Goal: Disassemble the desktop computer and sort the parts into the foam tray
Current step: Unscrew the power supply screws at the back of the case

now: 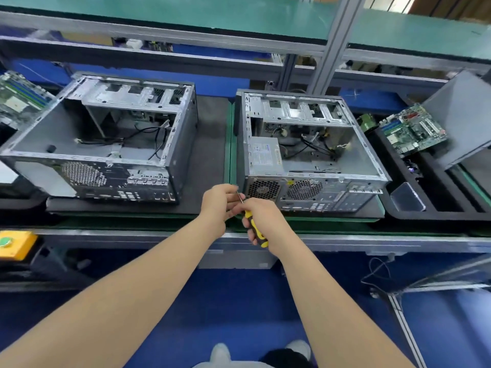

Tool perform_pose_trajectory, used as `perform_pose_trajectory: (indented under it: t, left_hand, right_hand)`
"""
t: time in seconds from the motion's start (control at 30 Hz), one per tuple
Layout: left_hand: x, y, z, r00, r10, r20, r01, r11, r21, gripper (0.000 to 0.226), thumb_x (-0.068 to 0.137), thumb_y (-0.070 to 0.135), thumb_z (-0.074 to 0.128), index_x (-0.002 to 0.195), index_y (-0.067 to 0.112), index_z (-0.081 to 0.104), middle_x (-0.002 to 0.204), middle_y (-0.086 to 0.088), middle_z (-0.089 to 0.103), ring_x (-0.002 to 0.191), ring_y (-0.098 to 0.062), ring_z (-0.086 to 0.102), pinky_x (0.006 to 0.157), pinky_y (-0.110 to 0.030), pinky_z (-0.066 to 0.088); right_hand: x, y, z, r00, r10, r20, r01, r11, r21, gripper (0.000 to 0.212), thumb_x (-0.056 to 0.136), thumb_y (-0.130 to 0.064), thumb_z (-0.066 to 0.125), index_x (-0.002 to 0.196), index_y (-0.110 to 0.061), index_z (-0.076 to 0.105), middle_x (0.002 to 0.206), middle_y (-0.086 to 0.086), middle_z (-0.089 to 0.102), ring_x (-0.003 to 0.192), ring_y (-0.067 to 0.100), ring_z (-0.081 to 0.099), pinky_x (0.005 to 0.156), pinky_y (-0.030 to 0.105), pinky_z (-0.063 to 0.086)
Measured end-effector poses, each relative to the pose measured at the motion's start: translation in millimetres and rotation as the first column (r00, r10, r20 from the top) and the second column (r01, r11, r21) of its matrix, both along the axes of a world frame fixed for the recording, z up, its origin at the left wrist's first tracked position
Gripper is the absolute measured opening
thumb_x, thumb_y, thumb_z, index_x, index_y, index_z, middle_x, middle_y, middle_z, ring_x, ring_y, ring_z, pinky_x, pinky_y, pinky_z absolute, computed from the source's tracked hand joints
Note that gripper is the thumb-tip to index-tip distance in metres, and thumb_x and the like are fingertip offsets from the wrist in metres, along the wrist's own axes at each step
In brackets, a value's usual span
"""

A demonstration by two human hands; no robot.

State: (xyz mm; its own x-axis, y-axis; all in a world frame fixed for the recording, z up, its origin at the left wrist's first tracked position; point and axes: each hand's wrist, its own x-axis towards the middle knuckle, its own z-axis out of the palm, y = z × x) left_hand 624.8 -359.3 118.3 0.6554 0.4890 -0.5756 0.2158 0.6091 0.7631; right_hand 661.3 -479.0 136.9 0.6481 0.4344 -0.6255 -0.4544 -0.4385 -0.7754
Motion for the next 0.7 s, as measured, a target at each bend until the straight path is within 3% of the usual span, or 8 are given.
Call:
perform_pose_trajectory:
  t: [0.27,0.37,0.53,0.7]
  left_hand:
    - [9.0,-19.5,7.2,0.992,-0.124,0.034,0.127,0.988,-0.085,0.021,0.093,0.006,0.057,0.106,0.0,0.072,0.089,-0.016,0.078,0.067,-0.021,0.075,0.056,-0.025,0.057]
    - [11.8,-22.1,10.8,0.985,-0.156,0.066,0.16,0.985,-0.058,0.022,0.094,0.006,0.057,0.105,0.0,0.075,0.093,-0.015,0.078,0.075,-0.021,0.075,0.06,-0.024,0.058]
    - [10.8,-19.4,11.3,0.963,-0.223,0.152,0.232,0.972,-0.044,0.025,0.092,0.005,0.061,0.111,0.003,0.077,0.099,-0.012,0.078,0.088,-0.02,0.074,0.075,-0.025,0.059]
    - [10.1,-18.9,9.2,0.954,-0.244,0.172,0.252,0.967,-0.025,0.025,0.093,0.007,0.062,0.114,0.006,0.076,0.101,-0.009,0.077,0.085,-0.015,0.073,0.073,-0.023,0.057]
  right_hand:
    - [4.1,-26.6,-9.2,0.995,-0.101,0.025,0.101,0.995,0.009,0.014,0.078,-0.031,0.063,0.074,-0.022,0.072,0.058,0.003,0.057,0.036,0.02,0.044,0.043,0.022,0.038]
    - [6.5,-30.0,-10.5,0.99,-0.118,0.078,0.116,0.993,0.023,0.024,0.084,-0.034,0.058,0.066,-0.027,0.072,0.059,0.003,0.057,0.036,0.021,0.045,0.044,0.023,0.039]
    - [7.0,-33.7,-10.3,0.981,-0.138,0.135,0.121,0.984,0.13,0.029,0.09,-0.035,0.052,0.073,-0.028,0.074,0.059,0.002,0.058,0.037,0.019,0.044,0.043,0.023,0.037]
    - [7.2,-32.1,-6.5,0.981,-0.14,0.135,0.119,0.981,0.154,0.026,0.088,-0.034,0.053,0.074,-0.026,0.074,0.06,0.002,0.056,0.038,0.019,0.043,0.044,0.023,0.035]
